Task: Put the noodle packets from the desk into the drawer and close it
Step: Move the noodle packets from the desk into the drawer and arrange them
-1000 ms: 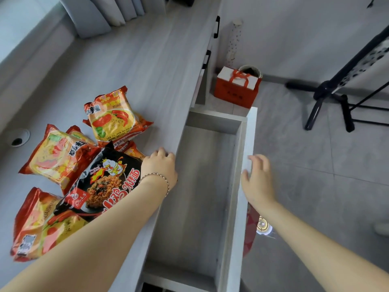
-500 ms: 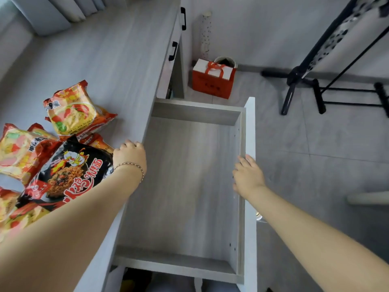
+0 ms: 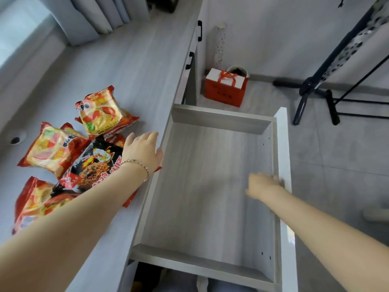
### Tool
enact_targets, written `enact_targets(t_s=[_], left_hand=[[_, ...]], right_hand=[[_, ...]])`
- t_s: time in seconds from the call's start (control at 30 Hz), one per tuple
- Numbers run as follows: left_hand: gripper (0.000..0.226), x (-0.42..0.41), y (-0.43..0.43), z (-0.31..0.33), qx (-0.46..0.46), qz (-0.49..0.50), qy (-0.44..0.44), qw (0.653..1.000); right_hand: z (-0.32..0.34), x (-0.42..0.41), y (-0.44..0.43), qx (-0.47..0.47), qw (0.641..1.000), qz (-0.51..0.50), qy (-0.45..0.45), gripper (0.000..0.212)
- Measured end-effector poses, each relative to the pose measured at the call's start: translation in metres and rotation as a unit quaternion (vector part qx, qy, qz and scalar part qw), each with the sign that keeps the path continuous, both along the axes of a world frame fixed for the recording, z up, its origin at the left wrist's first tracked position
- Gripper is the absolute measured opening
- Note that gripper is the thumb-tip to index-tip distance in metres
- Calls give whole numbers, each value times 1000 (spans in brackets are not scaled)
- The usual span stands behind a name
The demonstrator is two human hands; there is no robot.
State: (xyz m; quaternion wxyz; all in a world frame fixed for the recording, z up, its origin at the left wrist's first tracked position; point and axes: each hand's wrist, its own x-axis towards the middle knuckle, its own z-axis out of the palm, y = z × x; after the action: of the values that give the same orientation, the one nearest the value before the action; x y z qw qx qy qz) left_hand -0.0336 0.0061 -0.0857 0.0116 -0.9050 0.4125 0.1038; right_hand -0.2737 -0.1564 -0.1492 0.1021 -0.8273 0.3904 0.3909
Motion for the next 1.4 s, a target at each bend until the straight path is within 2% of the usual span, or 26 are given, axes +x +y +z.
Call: enact_targets(t_s=[0.03, 0.1, 0.2, 0.3, 0.4, 0.43, 0.5, 0.6, 0.67, 0.77, 0.83, 0.9, 0.97, 1.0, 1.07, 1.13, 1.3, 1.4], left_hand=[[50, 5, 14, 9, -50, -11, -19, 999], [59, 9, 39, 18, -79, -34, -60, 995], [88, 21, 77, 23, -35, 25, -75, 996], [114, 36, 103, 21, 40, 131, 5, 990], [127, 48, 112, 15, 93, 163, 71, 980], [130, 51, 113, 13, 97, 159, 71, 980], [136, 51, 111, 11, 105, 145, 59, 982], [143, 49, 110, 9, 130, 134, 37, 982], [146, 44, 108, 9, 154, 128, 20, 979], [146, 39, 103, 5, 170, 109, 10, 979], [144, 37, 102, 4, 161, 105, 24, 981], [143, 36, 104, 3, 139, 93, 35, 985], [140, 32, 106, 2, 116, 67, 41, 990], [139, 28, 107, 2, 104, 55, 44, 992], [135, 14, 104, 1, 83, 32, 53, 995], [131, 1, 101, -1, 68, 7, 57, 996], [129, -14, 93, -4, 25, -52, 91, 994], [128, -23, 87, -1, 4, -75, 124, 989]], right_hand=[[7, 23, 11, 41, 998, -7, -42, 43], [22, 61, 36, 101, 986, 20, -132, 44], [45, 120, 75, 124, 946, 42, -297, 41], [61, 174, 108, 147, 906, 15, -396, 42], [57, 212, 130, 165, 928, -16, -333, 43], [53, 221, 136, 162, 937, -35, -307, 41], [46, 228, 140, 163, 933, -89, -309, 36], [39, 229, 135, 181, 907, -166, -344, 34], [38, 225, 130, 206, 890, -210, -349, 41], [35, 225, 127, 304, 837, -324, -318, 54], [37, 227, 124, 368, 804, -372, -283, 52], [38, 223, 120, 398, 793, -384, -255, 49], [35, 213, 117, 422, 788, -388, -226, 57], [32, 207, 117, 450, 775, -391, -211, 58], [26, 191, 116, 532, 722, -406, -174, 58], [21, 178, 116, 569, 694, -412, -157, 60], [11, 147, 101, 595, 645, -439, -194, 52], [7, 133, 93, 575, 635, -458, -239, 40]])
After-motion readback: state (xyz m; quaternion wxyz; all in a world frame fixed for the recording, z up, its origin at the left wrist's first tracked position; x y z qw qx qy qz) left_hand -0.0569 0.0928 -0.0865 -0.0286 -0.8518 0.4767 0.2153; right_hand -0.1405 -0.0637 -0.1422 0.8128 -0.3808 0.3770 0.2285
